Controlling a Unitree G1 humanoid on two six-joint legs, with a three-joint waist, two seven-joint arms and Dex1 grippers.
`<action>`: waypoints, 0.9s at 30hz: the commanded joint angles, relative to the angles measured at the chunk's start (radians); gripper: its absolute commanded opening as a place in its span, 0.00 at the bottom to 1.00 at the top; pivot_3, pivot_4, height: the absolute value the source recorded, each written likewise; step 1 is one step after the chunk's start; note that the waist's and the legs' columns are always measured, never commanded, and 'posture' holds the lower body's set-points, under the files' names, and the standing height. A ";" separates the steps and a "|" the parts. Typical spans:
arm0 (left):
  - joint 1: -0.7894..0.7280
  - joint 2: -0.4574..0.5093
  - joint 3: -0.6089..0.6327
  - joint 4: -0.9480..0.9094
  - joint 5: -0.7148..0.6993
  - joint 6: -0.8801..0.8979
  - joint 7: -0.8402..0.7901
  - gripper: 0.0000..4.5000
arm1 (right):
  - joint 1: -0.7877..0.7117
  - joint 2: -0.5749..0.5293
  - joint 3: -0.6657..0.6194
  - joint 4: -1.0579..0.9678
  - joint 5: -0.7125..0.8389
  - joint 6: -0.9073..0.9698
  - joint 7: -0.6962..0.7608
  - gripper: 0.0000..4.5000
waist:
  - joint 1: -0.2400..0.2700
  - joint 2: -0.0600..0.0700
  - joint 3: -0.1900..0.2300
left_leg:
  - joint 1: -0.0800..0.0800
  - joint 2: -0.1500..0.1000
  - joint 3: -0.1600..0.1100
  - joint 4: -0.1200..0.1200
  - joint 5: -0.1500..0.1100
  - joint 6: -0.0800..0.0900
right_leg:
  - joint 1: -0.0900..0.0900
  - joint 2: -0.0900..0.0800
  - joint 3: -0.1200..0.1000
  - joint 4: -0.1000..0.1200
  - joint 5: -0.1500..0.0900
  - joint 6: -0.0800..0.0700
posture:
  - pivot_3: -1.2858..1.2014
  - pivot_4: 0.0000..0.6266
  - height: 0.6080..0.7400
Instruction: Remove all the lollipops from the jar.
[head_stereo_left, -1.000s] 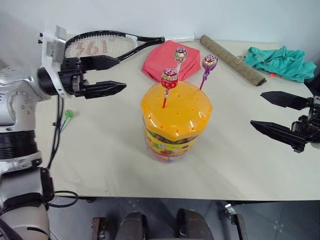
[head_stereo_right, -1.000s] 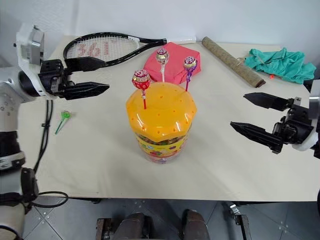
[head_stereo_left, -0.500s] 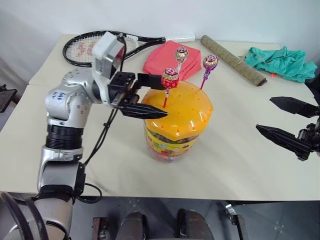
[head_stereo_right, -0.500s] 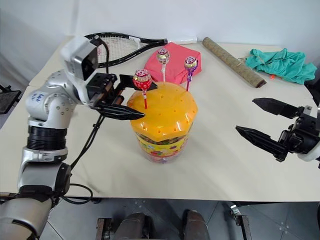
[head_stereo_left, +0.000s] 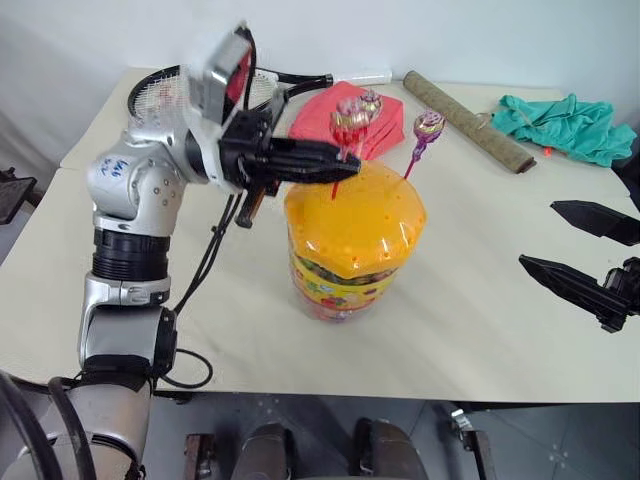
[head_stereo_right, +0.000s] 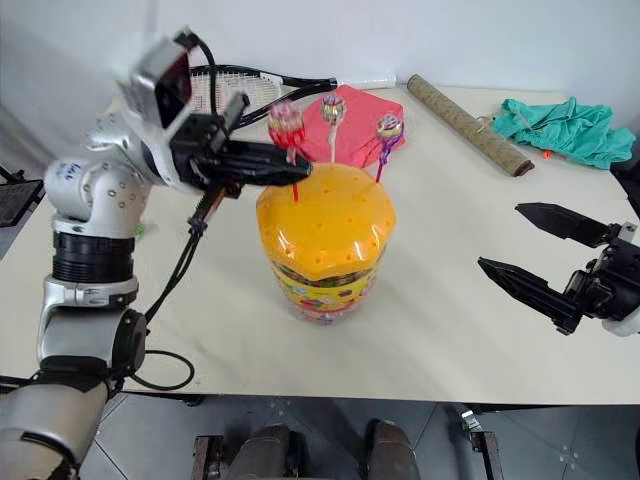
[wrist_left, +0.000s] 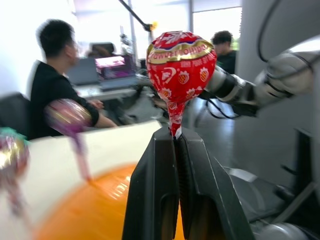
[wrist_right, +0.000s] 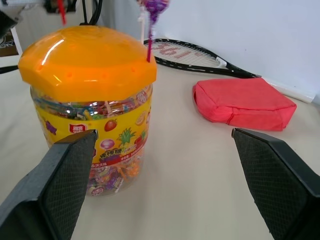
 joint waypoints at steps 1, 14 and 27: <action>-0.051 0.032 0.039 -0.031 0.000 0.029 0.091 0.01 | -0.002 -0.029 -0.059 -0.009 0.033 -0.007 0.027 1.00 | -0.001 0.000 0.000 | 0.000 0.000 0.000 0.000 0.000 0.000 | 0.000 0.000 0.000 0.000 0.000 0.000 | 0.52 0.24 1.00; -0.097 0.259 0.027 0.147 0.284 0.229 0.583 0.01 | -0.031 -0.106 -0.116 -0.013 0.303 0.130 0.030 1.00 | -0.001 0.000 0.000 | 0.000 0.000 -0.008 0.000 0.000 0.000 | 0.001 0.000 -0.001 0.000 0.000 0.000 | 0.52 0.24 1.00; 0.005 0.249 -0.144 0.385 0.535 0.518 0.823 0.01 | -0.155 -0.136 -0.009 0.018 0.333 0.142 -0.019 1.00 | 0.000 -0.001 0.001 | -0.001 0.000 -0.001 0.000 0.000 0.000 | 0.001 0.000 -0.002 0.000 0.000 0.000 | 0.52 0.24 1.00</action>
